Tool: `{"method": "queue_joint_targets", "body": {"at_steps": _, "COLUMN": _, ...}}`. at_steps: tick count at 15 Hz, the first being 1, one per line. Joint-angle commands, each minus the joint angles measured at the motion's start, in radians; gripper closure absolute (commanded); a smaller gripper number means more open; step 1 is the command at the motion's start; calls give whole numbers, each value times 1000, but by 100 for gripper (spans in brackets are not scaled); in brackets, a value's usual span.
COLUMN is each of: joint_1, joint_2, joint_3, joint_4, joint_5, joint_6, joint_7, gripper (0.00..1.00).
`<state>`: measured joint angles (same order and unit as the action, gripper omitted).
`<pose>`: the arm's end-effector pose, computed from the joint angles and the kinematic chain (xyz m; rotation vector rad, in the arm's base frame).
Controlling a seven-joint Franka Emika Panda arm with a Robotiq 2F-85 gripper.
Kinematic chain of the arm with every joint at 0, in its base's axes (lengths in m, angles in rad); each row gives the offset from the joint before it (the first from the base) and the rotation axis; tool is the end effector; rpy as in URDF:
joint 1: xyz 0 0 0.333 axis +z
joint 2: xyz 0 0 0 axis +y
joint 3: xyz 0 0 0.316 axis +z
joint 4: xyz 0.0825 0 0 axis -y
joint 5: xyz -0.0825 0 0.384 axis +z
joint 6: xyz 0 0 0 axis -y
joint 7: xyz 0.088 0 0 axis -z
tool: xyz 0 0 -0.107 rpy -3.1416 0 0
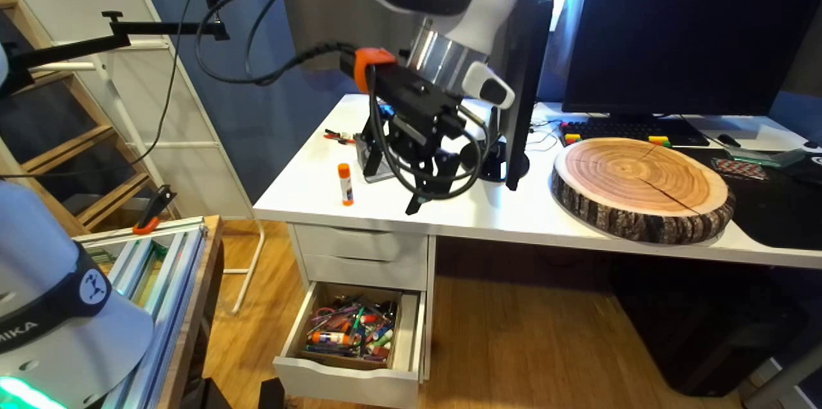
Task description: Remove one pen from the open drawer
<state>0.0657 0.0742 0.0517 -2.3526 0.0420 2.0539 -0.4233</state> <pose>0.4592 0.0566 0.2745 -2.8999 -0.7633 0.5504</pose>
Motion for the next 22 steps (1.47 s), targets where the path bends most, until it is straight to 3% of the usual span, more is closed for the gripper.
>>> {"method": "queue_joint_targets", "body": {"at_steps": 1, "joint_1": -3, "joint_2": 176, "joint_3": 35, "joint_4": 32, "joint_5": 81, "joint_6": 64, "joint_7": -71, "gripper": 0}}
{"method": "queue_joint_targets", "body": {"at_steps": 2, "joint_1": -10, "joint_2": 237, "joint_3": 43, "joint_4": 61, "joint_5": 84, "joint_6": 44, "joint_7": -70, "gripper": 0}}
{"method": "queue_joint_targets", "body": {"at_steps": 3, "joint_1": -12, "joint_2": 133, "joint_3": 41, "joint_4": 6, "joint_5": 46, "joint_6": 49, "joint_7": -37, "gripper": 0}}
{"method": "queue_joint_targets", "body": {"at_steps": 6, "joint_1": -18, "joint_2": 234, "joint_3": 54, "joint_4": 39, "joint_5": 49, "joint_6": 53, "joint_7": -38, "gripper": 0}}
{"method": "queue_joint_targets", "body": {"at_steps": 14, "joint_1": -20, "joint_2": 246, "joint_3": 55, "joint_4": 59, "joint_5": 49, "joint_6": 53, "joint_7": -41, "gripper": 0}}
{"method": "queue_joint_targets", "body": {"at_steps": 20, "joint_1": -41, "joint_2": 458, "joint_3": 105, "joint_4": 88, "joint_5": 76, "joint_6": 72, "joint_7": -136, "gripper": 0}}
{"method": "queue_joint_targets", "body": {"at_steps": 22, "joint_1": -46, "joint_2": 525, "joint_3": 128, "joint_4": 75, "joint_5": 80, "joint_6": 146, "joint_7": -142, "gripper": 0}}
